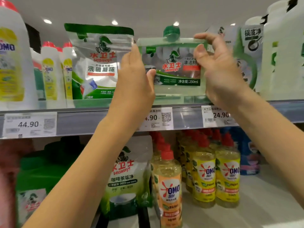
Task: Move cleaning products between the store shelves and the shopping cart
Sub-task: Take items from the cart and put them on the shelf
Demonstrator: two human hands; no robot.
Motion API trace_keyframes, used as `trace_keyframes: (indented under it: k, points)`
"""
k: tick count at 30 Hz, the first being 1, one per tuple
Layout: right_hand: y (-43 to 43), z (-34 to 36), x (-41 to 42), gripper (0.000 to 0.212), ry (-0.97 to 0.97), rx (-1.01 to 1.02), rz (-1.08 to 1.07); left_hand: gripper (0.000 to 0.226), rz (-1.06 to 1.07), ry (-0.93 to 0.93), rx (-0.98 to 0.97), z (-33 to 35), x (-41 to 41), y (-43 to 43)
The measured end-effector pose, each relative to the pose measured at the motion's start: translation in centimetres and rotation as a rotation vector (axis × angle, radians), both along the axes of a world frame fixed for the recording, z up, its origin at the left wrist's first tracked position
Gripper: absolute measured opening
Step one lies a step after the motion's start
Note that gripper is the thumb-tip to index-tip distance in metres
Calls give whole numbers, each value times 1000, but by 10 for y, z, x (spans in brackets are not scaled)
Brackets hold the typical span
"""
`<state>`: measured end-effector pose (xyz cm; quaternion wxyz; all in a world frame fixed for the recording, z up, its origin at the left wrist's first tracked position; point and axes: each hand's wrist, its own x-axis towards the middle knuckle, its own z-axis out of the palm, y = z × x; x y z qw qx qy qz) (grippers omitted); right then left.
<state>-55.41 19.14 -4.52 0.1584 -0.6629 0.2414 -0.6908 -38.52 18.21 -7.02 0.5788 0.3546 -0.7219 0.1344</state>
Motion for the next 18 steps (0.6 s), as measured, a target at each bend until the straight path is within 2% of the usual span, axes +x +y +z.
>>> trace_keyframes:
  k: [3, 5, 7, 10, 13, 18]
  points:
    - [-1, 2, -3, 19, 132, 70, 60, 68, 33, -35, 29, -3, -3, 4]
    - [-1, 5, -4, 16, 258, 132, 36, 81, 67, -83, 73, -3, -5, 5]
    - [-2, 7, -9, 15, 380, 191, -21, 84, 109, -119, 98, -1, -8, 6]
    - [0, 5, -16, 35, 610, 181, -200, 76, 200, -144, 83, -1, -8, 6]
    - [0, 2, -15, 60, 745, 7, -460, 69, 273, -143, 10, -8, -11, 5]
    - [-8, 7, -12, 63, 795, -46, -602, 35, 289, -112, -132, -27, -15, 1]
